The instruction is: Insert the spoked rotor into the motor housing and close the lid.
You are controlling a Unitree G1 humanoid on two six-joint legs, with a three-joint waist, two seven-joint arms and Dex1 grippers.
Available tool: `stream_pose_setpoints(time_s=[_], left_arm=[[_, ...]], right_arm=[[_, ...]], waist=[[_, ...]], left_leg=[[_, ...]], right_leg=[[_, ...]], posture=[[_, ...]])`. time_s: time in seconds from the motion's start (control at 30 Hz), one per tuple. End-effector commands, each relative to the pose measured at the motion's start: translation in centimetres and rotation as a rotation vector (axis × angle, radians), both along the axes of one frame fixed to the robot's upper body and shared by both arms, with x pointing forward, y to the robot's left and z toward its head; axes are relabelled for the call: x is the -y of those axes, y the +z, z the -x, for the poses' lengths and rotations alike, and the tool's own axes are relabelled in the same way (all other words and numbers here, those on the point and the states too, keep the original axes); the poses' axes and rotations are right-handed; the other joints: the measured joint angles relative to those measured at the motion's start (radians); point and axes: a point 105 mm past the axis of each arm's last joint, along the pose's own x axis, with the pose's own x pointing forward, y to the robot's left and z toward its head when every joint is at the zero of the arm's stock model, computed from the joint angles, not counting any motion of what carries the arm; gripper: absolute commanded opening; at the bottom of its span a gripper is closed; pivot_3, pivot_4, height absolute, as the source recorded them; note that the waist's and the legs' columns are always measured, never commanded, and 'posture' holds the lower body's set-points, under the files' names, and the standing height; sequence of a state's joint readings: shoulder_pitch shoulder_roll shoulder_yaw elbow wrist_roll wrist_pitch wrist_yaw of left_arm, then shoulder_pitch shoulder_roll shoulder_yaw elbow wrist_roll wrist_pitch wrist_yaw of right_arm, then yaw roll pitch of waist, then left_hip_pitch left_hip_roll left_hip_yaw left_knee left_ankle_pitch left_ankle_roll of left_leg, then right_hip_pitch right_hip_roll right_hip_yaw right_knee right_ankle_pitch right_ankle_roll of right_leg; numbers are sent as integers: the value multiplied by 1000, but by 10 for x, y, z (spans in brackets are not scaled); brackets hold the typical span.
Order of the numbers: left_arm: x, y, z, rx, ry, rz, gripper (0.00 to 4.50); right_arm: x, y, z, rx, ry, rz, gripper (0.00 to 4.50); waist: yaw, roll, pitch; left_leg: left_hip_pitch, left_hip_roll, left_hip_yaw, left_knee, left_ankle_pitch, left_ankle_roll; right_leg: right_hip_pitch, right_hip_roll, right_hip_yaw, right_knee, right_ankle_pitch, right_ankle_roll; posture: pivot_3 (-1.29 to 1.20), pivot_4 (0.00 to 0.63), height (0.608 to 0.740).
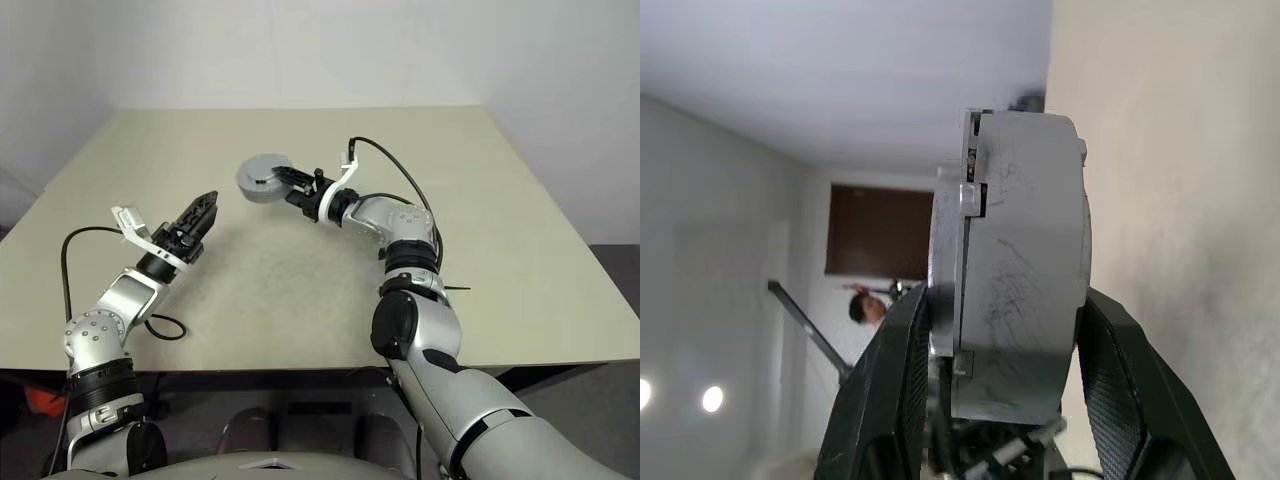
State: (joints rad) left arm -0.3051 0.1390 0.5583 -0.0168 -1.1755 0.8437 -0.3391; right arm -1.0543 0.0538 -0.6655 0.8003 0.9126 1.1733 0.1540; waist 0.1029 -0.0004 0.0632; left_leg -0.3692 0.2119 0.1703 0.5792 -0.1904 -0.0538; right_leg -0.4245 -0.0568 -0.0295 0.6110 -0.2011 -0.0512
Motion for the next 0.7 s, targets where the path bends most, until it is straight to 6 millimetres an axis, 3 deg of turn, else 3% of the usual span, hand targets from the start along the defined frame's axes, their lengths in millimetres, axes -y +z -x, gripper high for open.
stream_pose_setpoints(time_s=[0.03, 0.37, 0.7], left_arm=[[6, 11, 3, 17, -54, 95, 4485], [19, 16, -12, 0, -148, 289, 4485], [33, 25, -11, 24, -222, 285, 4485]], right_arm=[[0, 34, 4, 112, 27, -83, 2029], [-6, 43, 27, 180, 127, -108, 2029], [-6, 34, 31, 191, 120, -58, 2029]], waist=[[2, 0, 0], [6, -1, 0], [5, -1, 0]], left_leg=[[0, 0, 0, 0, 0, 0], [0, 0, 0, 0, 1, -1], [0, -1, -1, 0, 2, -3]], right_leg=[[0, 0, 0, 0, 0, 0], [0, 0, 0, 0, 3, 5], [0, 0, 1, 1, 3, 6]], posture=[[0, 0, 740], [0, 0, 740], [0, 0, 740]])
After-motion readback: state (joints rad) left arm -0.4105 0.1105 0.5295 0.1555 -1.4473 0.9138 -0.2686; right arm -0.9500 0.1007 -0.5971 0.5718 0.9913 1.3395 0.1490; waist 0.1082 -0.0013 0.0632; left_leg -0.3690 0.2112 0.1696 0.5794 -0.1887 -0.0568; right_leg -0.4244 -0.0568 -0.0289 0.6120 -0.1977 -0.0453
